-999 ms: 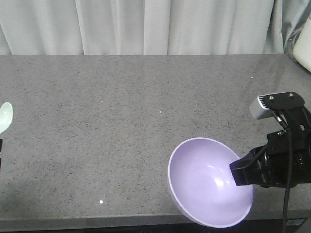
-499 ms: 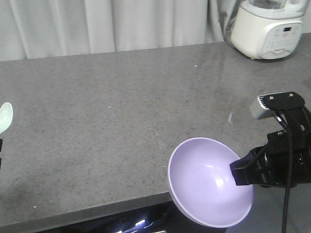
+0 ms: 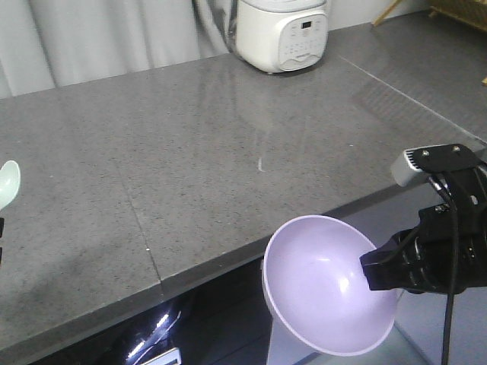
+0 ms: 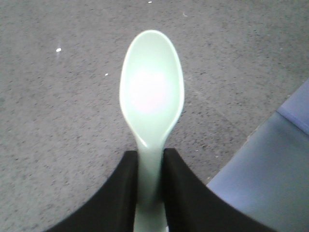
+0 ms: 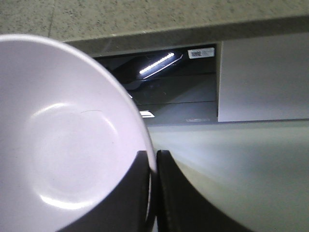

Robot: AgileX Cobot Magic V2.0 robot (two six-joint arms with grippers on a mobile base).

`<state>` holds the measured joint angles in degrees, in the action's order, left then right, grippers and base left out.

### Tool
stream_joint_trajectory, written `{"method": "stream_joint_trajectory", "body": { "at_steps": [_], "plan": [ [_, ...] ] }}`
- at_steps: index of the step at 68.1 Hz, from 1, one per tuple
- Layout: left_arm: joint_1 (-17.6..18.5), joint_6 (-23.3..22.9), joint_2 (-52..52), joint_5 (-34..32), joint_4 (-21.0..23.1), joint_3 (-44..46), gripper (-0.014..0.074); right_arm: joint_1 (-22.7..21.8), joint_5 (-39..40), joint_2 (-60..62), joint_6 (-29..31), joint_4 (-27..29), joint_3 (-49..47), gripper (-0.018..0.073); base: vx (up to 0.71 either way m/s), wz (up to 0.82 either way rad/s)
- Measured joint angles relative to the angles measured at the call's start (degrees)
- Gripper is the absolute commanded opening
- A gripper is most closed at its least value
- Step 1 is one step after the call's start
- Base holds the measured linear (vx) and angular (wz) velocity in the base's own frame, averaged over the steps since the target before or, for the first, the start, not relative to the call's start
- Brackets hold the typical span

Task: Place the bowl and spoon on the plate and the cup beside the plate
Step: 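Drive the base toward the counter with the light blue plate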

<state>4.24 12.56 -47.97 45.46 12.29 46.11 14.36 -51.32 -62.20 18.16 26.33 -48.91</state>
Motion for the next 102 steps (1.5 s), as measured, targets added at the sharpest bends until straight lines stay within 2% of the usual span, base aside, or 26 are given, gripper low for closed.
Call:
{"method": "stream_joint_trajectory", "body": {
  "at_steps": [60,102],
  "plan": [
    [0.0,0.0,0.0,0.0,0.0,0.0,0.0066,0.0,0.0,0.0,0.0,0.0,0.0,-0.0001,-0.04,-0.50],
    [0.0,0.0,0.0,0.0,0.0,0.0,0.0066,0.0,0.0,0.0,0.0,0.0,0.0,-0.0001,0.06,-0.36]
  ]
}}
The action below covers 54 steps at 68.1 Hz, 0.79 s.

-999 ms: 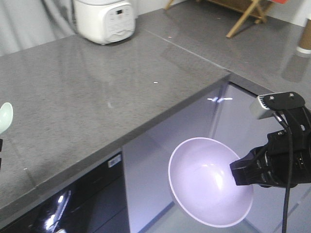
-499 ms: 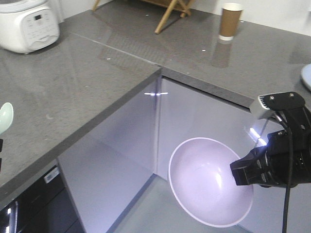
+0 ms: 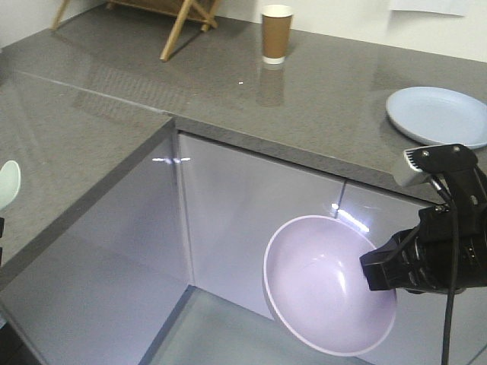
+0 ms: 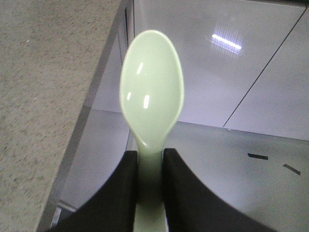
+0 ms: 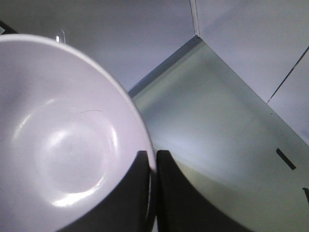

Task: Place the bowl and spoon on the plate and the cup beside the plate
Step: 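Drive the base toward the counter with the light blue plate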

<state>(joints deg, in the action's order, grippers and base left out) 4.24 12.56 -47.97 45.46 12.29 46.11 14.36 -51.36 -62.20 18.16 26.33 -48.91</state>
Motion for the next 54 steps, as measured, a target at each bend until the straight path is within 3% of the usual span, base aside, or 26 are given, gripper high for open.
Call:
{"method": "stream_joint_trajectory", "body": {
  "at_steps": [54],
  "plan": [
    [0.0,0.0,0.0,0.0,0.0,0.0,0.0066,0.0,0.0,0.0,0.0,0.0,0.0,-0.0001,0.08,-0.30]
  ]
}}
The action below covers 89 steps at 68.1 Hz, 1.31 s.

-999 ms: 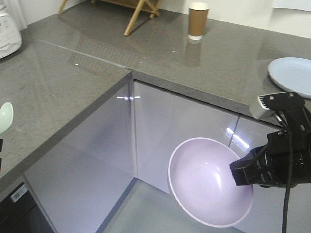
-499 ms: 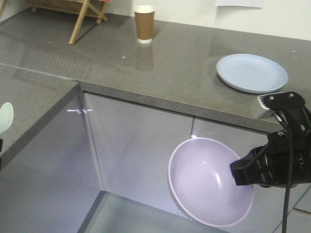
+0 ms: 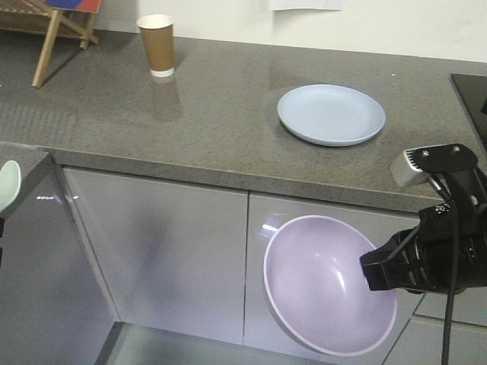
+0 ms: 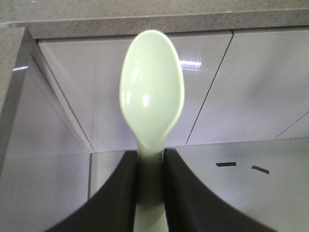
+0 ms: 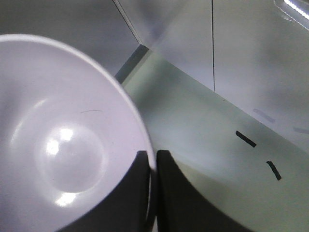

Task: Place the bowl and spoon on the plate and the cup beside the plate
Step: 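Drive the base toward the counter with the light blue plate, then drive the base up to the plate, holding the bowl beside it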

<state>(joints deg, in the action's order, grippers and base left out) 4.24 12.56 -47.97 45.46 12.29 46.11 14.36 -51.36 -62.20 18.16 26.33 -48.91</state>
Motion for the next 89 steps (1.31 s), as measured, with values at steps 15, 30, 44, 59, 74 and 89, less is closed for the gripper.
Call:
{"method": "stream_joint_trajectory", "body": {
  "at_steps": [15,30,44,59,74,89],
  "plan": [
    [0.0,0.0,0.0,0.0,0.0,0.0,0.0066,0.0,0.0,0.0,0.0,0.0,0.0,-0.0001,0.06,-0.23],
    [0.0,0.0,0.0,0.0,0.0,0.0,0.0066,0.0,0.0,0.0,0.0,0.0,0.0,-0.0001,0.06,-0.21],
    [0.0,0.0,0.0,0.0,0.0,0.0,0.0066,0.0,0.0,0.0,0.0,0.0,0.0,-0.0001,0.05,-0.16],
    [0.0,0.0,0.0,0.0,0.0,0.0,0.0066,0.0,0.0,0.0,0.0,0.0,0.0,-0.0001,0.05,-0.07],
    [0.0,0.0,0.0,0.0,0.0,0.0,0.0066,0.0,0.0,0.0,0.0,0.0,0.0,-0.0001,0.05,-0.02],
    [0.0,0.0,0.0,0.0,0.0,0.0,0.0066,0.0,0.0,0.0,0.0,0.0,0.0,-0.0001,0.06,0.01]
  ]
}}
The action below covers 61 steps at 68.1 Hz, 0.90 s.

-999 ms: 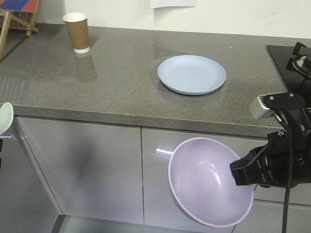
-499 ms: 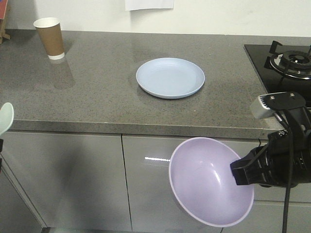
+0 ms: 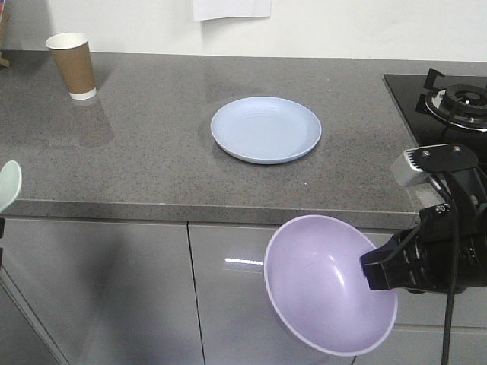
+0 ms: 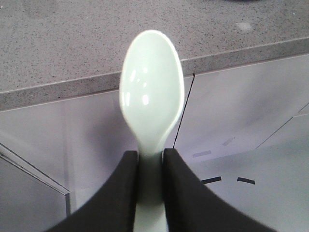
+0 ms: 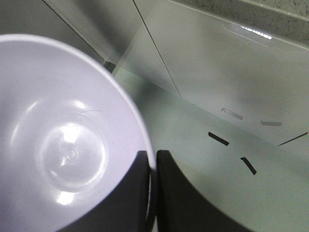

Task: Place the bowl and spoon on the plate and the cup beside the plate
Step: 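Drive the base up to the plate, holding the bowl beside it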

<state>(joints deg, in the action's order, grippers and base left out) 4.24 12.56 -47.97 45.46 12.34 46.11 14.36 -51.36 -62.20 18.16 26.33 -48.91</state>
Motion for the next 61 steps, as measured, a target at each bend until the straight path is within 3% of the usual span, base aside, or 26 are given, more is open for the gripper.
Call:
{"method": "stream_joint_trajectory", "body": {
  "at_steps": [61],
  "plan": [
    [0.0,0.0,0.0,0.0,0.0,0.0,0.0066,0.0,0.0,0.0,0.0,0.0,0.0,-0.0001,0.09,0.01]
  ]
}}
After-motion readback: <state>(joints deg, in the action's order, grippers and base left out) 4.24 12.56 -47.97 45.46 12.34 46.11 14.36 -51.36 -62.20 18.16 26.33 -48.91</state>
